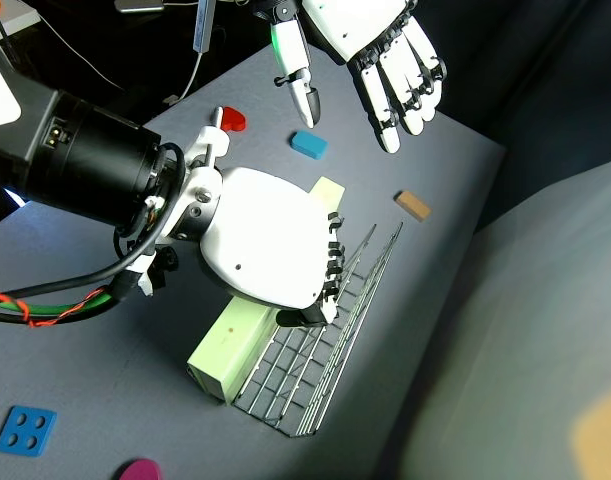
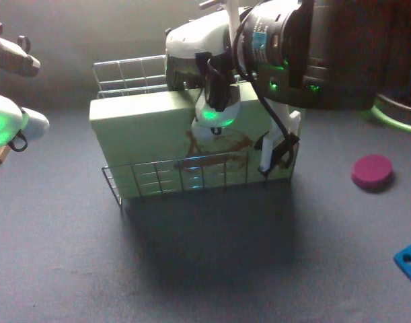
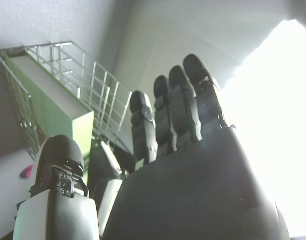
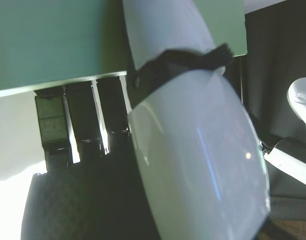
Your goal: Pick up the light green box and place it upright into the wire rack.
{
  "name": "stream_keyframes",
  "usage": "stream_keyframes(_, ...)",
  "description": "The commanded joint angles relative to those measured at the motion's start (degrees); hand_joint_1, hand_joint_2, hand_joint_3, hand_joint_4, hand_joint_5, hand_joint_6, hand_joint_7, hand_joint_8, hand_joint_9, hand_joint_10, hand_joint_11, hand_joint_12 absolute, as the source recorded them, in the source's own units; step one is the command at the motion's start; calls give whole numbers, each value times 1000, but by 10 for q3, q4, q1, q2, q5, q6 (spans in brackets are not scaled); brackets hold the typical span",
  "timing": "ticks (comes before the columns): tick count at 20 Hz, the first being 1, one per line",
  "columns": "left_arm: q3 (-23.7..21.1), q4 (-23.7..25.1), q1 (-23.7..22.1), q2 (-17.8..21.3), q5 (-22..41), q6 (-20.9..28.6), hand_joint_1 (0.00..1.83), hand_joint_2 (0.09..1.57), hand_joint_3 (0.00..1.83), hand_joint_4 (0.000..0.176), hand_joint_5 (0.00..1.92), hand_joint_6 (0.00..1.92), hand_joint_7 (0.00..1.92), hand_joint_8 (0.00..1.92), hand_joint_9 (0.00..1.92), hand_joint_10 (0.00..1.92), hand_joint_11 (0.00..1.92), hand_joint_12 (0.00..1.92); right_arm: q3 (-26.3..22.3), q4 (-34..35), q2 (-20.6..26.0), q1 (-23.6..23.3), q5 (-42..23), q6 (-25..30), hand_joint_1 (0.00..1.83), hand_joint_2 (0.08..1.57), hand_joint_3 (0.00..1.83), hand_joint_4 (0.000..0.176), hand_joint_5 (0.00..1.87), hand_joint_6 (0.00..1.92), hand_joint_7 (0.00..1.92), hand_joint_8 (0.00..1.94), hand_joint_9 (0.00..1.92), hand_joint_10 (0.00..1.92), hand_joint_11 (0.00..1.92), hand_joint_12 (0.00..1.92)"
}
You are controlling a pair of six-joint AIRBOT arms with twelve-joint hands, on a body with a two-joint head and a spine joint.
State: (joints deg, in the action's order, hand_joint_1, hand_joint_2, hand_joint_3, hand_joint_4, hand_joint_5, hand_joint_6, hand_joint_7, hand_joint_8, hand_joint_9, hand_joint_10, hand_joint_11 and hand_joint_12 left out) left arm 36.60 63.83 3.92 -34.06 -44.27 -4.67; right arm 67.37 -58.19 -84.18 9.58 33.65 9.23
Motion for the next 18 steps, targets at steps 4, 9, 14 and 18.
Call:
stream_keyframes(4, -1, 44, -9, 1, 11, -3, 295, 1243, 0, 87, 312, 2, 236, 2, 197, 2, 0, 588, -8, -30, 9, -6, -27, -2, 921, 1061, 0, 0, 699, 13, 758, 25, 645, 200, 308, 1195)
stream_keyframes(9, -1, 44, -9, 1, 11, -3, 292, 1241, 0, 87, 313, 1, 236, 1, 196, 1, 0, 614, -31, -30, 37, -17, -32, -2, 796, 973, 0, 0, 449, 0, 497, 0, 495, 30, 109, 1136)
stream_keyframes(14, -3, 20, -16, 1, 16, -31, 279, 1246, 2, 88, 310, 1, 237, 1, 197, 1, 0, 620, -130, -28, 129, -67, -21, 1, 541, 973, 0, 27, 253, 0, 307, 0, 301, 0, 0, 1022)
stream_keyframes(18, -19, 20, -32, -1, 15, -23, 279, 1246, 1, 87, 312, 2, 236, 0, 197, 1, 0, 622, -234, -26, 227, -107, 2, -26, 423, 963, 0, 36, 190, 0, 240, 0, 239, 0, 0, 923)
